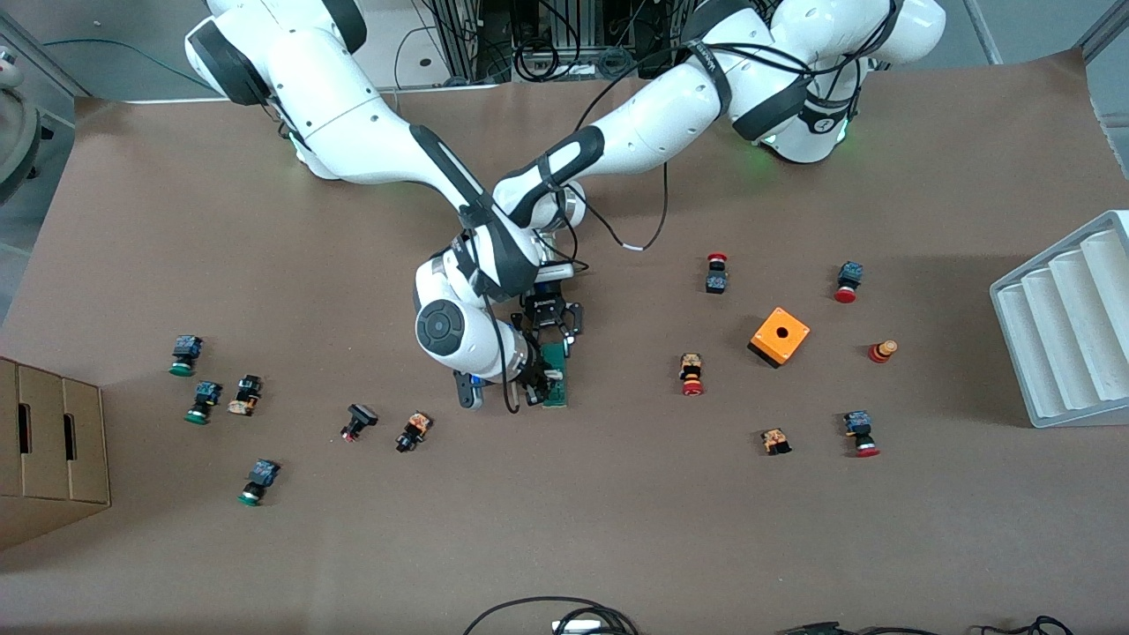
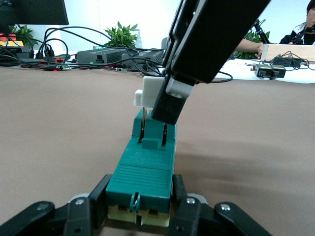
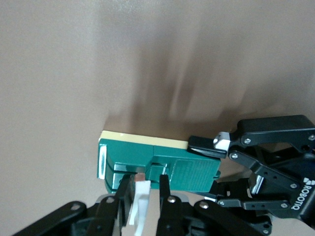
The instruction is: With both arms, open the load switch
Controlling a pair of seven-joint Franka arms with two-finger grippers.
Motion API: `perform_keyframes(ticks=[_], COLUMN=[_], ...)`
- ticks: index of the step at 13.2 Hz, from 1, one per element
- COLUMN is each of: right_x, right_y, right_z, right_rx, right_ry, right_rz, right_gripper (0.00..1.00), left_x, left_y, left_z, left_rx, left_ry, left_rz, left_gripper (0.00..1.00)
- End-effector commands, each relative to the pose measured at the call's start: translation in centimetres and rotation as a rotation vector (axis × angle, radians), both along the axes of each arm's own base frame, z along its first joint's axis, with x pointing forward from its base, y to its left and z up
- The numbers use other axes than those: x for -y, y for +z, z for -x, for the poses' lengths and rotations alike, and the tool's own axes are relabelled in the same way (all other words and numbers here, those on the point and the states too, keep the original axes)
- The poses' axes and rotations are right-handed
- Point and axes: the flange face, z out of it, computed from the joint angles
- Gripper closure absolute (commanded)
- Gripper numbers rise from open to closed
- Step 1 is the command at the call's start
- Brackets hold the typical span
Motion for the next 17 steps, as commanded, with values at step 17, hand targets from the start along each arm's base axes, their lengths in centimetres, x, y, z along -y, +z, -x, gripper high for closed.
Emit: perform_keyframes(ticks=[17], right_x=[-0.4], right_y=[2.7], right_z=[1.7], right_rx=[-0.005], right_ry=[0.025], right_rz=[0.0], right_gripper=[0.77], left_x=[0.3], left_y=[-1.2], left_z=[0.3], left_rx=[-0.035], left_ry=[-0.002], left_rz=[-0.002], left_gripper=[0.45])
